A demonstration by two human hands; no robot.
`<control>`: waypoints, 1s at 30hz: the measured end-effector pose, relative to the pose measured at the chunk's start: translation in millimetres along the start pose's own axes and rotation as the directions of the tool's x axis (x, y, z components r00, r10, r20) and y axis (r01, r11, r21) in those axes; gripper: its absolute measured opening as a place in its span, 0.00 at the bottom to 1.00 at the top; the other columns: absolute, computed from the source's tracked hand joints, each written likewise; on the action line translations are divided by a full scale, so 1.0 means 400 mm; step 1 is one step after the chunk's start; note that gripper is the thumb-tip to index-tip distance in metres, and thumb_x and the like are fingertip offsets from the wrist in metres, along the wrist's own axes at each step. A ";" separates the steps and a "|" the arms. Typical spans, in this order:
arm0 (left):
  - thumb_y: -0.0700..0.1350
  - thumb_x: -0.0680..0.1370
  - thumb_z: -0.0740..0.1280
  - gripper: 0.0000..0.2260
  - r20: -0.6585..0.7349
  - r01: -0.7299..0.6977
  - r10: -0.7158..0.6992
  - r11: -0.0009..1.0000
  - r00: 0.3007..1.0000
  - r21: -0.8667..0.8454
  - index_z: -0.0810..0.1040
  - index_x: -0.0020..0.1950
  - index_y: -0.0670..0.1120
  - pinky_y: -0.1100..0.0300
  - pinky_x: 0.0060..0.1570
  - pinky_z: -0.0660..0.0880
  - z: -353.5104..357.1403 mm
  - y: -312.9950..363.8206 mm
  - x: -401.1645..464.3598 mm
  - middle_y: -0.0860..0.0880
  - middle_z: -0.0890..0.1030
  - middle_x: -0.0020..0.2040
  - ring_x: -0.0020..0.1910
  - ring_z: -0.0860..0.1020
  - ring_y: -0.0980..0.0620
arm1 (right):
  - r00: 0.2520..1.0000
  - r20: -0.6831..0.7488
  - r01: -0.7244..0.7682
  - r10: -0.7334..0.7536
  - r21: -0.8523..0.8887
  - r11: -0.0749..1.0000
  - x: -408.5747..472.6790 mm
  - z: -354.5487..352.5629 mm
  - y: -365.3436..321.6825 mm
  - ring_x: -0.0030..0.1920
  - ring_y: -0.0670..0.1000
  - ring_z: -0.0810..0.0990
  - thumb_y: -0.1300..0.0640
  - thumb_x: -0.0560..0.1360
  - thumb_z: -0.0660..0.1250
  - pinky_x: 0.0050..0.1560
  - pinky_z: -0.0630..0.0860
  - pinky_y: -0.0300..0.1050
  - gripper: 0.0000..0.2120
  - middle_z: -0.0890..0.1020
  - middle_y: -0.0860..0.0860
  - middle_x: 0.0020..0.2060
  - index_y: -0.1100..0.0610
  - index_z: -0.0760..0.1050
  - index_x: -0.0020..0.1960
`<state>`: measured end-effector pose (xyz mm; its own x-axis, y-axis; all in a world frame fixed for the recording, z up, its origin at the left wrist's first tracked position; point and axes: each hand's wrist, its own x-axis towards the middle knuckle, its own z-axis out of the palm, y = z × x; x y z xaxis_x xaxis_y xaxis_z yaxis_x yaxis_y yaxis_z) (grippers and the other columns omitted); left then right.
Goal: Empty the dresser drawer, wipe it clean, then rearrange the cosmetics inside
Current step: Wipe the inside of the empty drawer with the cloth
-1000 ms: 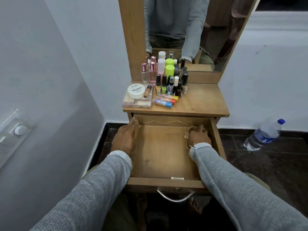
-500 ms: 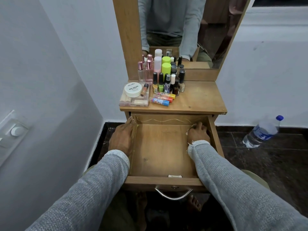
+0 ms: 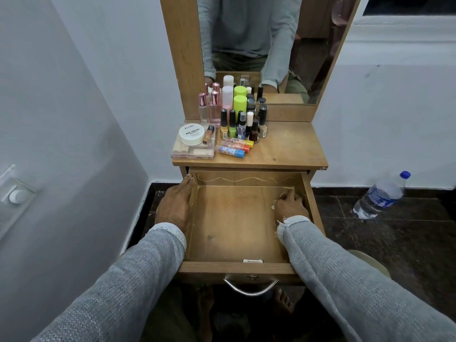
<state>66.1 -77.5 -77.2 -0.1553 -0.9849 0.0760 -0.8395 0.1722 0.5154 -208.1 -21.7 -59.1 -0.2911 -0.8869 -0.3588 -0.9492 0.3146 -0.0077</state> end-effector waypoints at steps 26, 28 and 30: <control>0.35 0.80 0.57 0.25 -0.041 -0.021 0.024 0.997 0.999 0.074 0.65 0.75 0.52 0.49 0.70 0.67 0.004 -0.001 -0.001 0.56 0.64 0.76 0.73 0.65 0.51 | 0.981 0.117 -0.190 0.153 0.433 0.881 -0.021 -0.006 0.013 0.66 0.65 0.69 0.59 0.80 0.52 0.66 0.66 0.57 0.19 0.67 0.62 0.68 0.58 0.57 0.71; 0.34 0.79 0.58 0.26 -0.055 -0.031 0.035 0.997 0.998 0.072 0.65 0.76 0.52 0.49 0.69 0.68 0.002 0.003 -0.002 0.56 0.64 0.76 0.73 0.65 0.51 | 0.987 0.110 -0.154 0.116 0.458 0.875 -0.030 0.000 -0.013 0.63 0.63 0.72 0.61 0.81 0.52 0.62 0.69 0.53 0.16 0.70 0.62 0.65 0.60 0.60 0.69; 0.34 0.79 0.58 0.26 -0.061 -0.039 0.043 0.997 0.997 0.067 0.65 0.75 0.51 0.49 0.69 0.69 0.004 0.003 0.000 0.55 0.64 0.76 0.73 0.66 0.50 | 0.995 0.073 -0.088 0.062 0.454 0.887 -0.057 0.002 -0.054 0.55 0.61 0.77 0.60 0.82 0.51 0.53 0.74 0.50 0.15 0.75 0.62 0.59 0.59 0.61 0.67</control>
<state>64.4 -77.0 -77.8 -0.1592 -0.9758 0.1501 -0.8656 0.2111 0.4541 -180.7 -7.9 -51.4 -0.3395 -0.8388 -0.4256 -0.7614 0.5108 -0.3992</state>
